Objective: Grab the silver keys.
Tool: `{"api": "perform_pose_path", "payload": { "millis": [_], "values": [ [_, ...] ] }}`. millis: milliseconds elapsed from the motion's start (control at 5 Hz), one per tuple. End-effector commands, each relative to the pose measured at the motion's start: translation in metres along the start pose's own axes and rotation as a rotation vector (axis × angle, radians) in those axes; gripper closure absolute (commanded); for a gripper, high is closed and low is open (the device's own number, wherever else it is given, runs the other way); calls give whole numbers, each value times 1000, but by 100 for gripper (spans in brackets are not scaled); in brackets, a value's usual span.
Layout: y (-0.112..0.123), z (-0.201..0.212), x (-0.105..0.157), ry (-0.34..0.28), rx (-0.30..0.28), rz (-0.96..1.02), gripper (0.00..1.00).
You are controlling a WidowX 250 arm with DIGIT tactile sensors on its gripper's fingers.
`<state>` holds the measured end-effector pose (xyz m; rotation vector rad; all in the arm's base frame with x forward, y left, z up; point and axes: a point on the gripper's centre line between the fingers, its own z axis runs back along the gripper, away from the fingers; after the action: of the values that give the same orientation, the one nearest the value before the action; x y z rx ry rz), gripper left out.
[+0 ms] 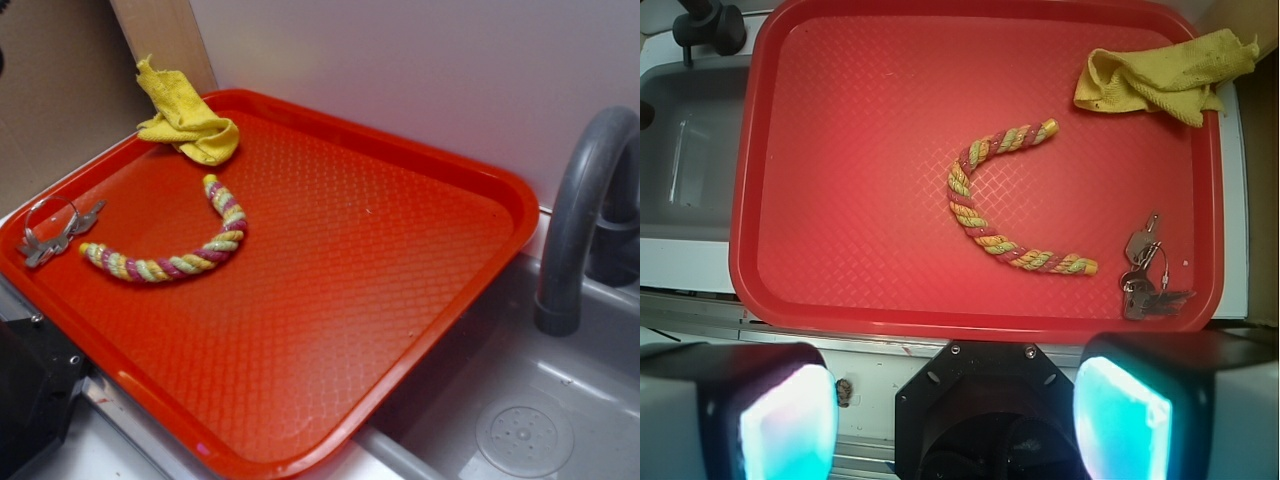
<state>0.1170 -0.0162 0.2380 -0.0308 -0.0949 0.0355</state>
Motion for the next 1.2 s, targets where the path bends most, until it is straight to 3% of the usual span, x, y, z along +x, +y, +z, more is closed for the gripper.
{"api": "perform_pose_path", "payload": {
  "millis": [0, 400, 600, 800, 1000],
  "values": [
    [0, 0, 0, 0, 0, 0, 0],
    [67, -63, 10, 67, 103, 172, 0],
    [100, -81, 20, 86, 186, 309, 0],
    [127, -83, 10, 2, 195, 339, 0],
    [150, -79, 2, -30, 186, 347, 0]
  ]
}}
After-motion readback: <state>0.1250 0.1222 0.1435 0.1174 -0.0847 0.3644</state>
